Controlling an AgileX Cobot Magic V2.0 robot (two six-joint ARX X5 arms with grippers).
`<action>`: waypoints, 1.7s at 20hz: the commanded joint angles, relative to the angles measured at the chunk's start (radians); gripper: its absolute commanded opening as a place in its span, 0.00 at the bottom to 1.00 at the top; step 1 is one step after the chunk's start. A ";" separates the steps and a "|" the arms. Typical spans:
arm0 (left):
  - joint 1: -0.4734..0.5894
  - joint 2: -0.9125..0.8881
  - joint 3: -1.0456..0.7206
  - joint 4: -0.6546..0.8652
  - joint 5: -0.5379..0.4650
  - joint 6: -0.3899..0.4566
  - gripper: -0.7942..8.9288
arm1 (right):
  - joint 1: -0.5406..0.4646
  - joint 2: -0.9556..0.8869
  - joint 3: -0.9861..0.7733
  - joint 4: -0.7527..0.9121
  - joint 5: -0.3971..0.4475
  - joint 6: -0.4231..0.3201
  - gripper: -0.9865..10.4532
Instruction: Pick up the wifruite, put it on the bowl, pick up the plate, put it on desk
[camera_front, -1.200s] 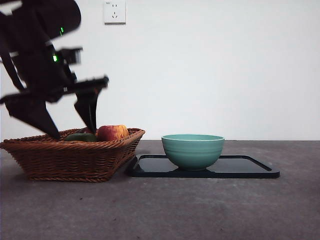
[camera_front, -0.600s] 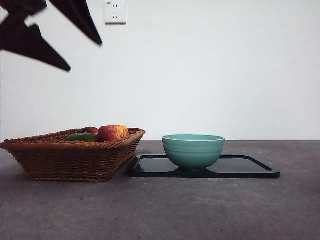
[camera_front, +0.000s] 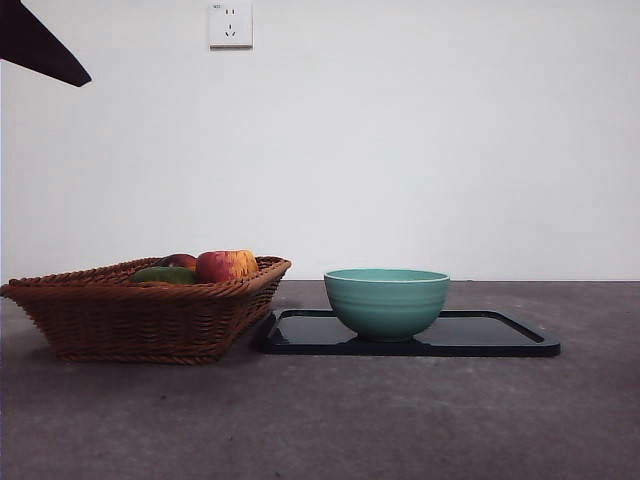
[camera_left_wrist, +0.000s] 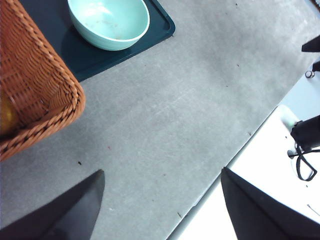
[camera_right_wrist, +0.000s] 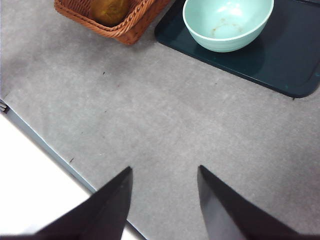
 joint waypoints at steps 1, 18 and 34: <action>-0.005 0.006 0.023 0.004 0.004 0.026 0.46 | 0.005 0.004 0.003 0.011 0.003 -0.004 0.27; -0.005 0.006 0.023 0.011 0.004 0.038 0.46 | -0.012 0.240 0.153 0.200 0.116 0.202 0.40; -0.005 0.006 0.023 0.006 0.004 0.042 0.46 | -0.114 1.036 0.557 0.306 0.127 0.096 0.40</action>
